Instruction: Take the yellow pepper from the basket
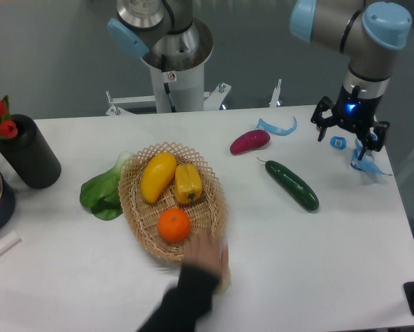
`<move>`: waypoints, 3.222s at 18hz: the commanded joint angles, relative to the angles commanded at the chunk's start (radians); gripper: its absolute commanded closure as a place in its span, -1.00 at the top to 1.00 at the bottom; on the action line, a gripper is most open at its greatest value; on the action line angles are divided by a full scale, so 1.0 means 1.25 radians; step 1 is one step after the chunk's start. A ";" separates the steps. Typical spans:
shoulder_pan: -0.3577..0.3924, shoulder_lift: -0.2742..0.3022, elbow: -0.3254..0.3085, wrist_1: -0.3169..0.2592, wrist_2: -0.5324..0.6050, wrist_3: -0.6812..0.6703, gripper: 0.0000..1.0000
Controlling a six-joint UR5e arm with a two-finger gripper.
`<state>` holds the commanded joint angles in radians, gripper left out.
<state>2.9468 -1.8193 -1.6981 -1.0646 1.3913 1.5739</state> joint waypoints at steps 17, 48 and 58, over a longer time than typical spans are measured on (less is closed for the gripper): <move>-0.045 0.038 -0.026 -0.014 -0.005 -0.168 1.00; -0.241 0.005 -0.076 0.002 -0.006 -0.396 1.00; -0.217 -0.043 -0.048 0.031 0.060 -0.396 1.00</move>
<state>2.6753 -1.8729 -1.7580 -1.0262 1.4665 1.0784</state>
